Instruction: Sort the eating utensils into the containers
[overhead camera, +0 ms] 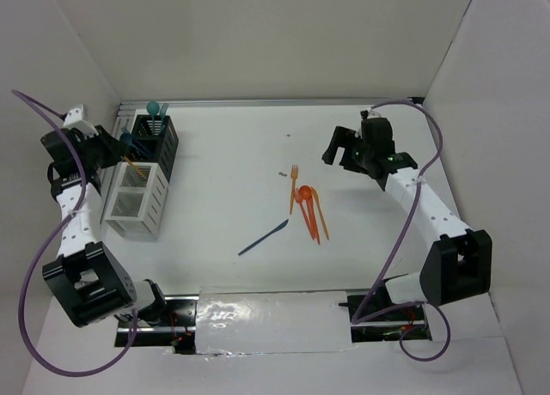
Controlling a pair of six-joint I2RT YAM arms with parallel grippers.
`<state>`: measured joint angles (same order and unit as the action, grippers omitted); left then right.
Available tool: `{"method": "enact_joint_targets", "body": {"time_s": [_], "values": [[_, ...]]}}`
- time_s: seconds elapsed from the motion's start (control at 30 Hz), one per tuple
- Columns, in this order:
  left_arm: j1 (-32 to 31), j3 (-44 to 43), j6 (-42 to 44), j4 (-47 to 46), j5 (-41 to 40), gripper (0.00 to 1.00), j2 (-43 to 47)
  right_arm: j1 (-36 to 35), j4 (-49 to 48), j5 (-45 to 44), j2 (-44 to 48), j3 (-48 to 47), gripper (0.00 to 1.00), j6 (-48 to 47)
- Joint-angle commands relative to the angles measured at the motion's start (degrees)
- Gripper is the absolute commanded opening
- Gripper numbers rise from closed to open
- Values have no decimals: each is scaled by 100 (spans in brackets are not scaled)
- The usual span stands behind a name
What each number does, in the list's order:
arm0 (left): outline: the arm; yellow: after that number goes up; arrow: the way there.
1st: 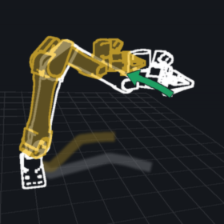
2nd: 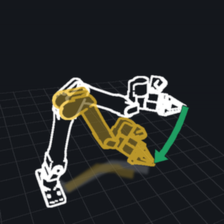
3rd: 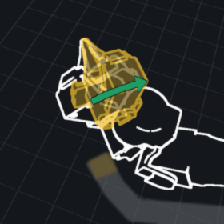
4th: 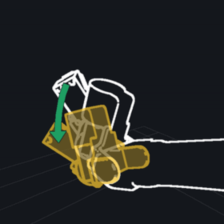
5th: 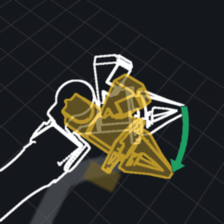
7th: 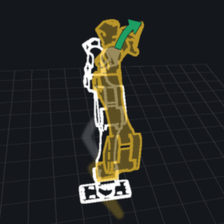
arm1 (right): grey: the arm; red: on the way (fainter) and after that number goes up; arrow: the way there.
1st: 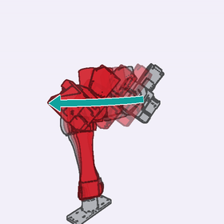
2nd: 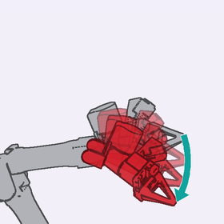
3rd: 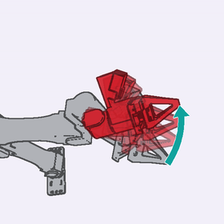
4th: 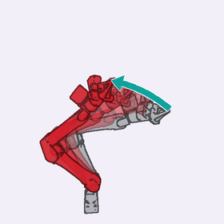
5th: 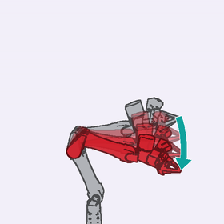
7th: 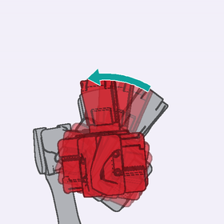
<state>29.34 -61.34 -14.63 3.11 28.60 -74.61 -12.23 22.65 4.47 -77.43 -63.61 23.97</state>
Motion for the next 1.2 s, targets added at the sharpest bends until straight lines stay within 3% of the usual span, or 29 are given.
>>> {"method": "enact_joint_targets", "body": {"time_s": [0.0, 0.3, 0.53, 0.73, 0.83, 0.97, 1.17], "values": [[54, 315, 347, -768, -318, 18, 446, -25, -287, -157, -123, 208, 100, -85], [37, 1378, 338, -1848, -522, 19, 553, -34, -578, -60, -193, 701, 100, -85], [28, 1634, 321, -1937, -496, 25, 491, -95, -744, -60, -316, 982, 100, -59], [28, 1723, 233, -1912, -408, 60, 684, -253, -640, -131, -518, 1035, 99, -269], [45, 1416, 241, -1640, -390, 78, 781, -359, -587, 1, -738, 1035, 93, -410], [28, 713, 355, -807, -355, 85, 860, -578, -587, 54, -1002, 1035, 84, -489], [-165, -499, 313, 319, 92, 94, 1036, -877, -368, -376, -1336, 1035, 61, -516]]}}
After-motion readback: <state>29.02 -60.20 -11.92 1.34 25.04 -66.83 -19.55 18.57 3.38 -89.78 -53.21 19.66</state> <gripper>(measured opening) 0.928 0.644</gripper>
